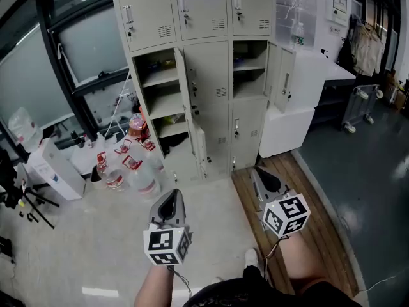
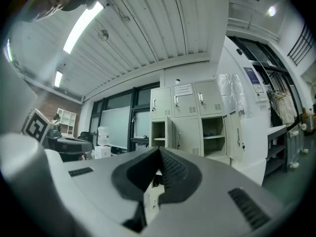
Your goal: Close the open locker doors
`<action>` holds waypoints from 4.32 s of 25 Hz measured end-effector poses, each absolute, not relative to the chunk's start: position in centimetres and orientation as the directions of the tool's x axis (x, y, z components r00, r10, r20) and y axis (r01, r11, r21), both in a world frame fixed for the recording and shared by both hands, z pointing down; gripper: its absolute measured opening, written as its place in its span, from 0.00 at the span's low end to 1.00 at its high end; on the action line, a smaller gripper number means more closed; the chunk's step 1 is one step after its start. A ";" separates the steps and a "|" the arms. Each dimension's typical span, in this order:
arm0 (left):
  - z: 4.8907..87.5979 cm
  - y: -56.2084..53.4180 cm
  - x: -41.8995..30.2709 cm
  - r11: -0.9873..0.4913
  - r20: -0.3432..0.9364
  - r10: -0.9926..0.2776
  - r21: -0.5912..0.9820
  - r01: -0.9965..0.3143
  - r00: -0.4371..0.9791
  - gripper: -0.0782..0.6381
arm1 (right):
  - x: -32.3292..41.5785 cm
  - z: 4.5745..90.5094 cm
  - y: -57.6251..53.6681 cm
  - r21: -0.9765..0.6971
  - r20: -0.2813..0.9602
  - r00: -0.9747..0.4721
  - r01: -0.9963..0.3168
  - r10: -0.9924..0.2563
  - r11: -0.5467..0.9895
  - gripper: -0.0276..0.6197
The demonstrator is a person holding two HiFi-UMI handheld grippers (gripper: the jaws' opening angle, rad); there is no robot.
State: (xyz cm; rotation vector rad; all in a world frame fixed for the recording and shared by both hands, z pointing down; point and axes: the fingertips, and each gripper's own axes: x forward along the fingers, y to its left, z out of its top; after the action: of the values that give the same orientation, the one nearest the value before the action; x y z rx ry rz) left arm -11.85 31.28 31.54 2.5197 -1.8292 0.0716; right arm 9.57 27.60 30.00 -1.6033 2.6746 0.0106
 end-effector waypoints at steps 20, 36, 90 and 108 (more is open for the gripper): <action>31.4 30.9 -13.6 -0.302 0.055 -0.952 -0.003 -0.953 0.302 0.11 | 8.3 29.3 26.1 -0.035 -0.030 -0.470 -0.881 -0.882 0.471 0.04; 30.8 22.1 -12.6 -0.266 0.049 -0.963 -0.005 -0.964 0.265 0.11 | 9.5 28.2 15.7 -0.029 -0.049 -0.499 -0.865 -0.865 0.501 0.04; 31.9 -9.7 -5.1 0.009 0.071 -0.997 -0.057 -0.998 -0.013 0.12 | 16.6 31.0 -18.7 -0.110 -0.034 -0.678 -0.727 -0.734 0.677 0.04; 31.6 -16.1 -8.0 0.022 0.053 -0.998 -0.061 -0.998 -0.025 0.48 | 16.4 30.6 -20.2 -0.081 -0.024 -0.629 -0.774 -0.777 0.628 0.04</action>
State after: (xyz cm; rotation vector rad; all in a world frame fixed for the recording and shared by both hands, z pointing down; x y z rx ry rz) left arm -8.00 -16.05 31.65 2.1962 -2.2492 0.1275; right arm 16.44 -20.23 30.62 -1.3267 2.7830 -0.0966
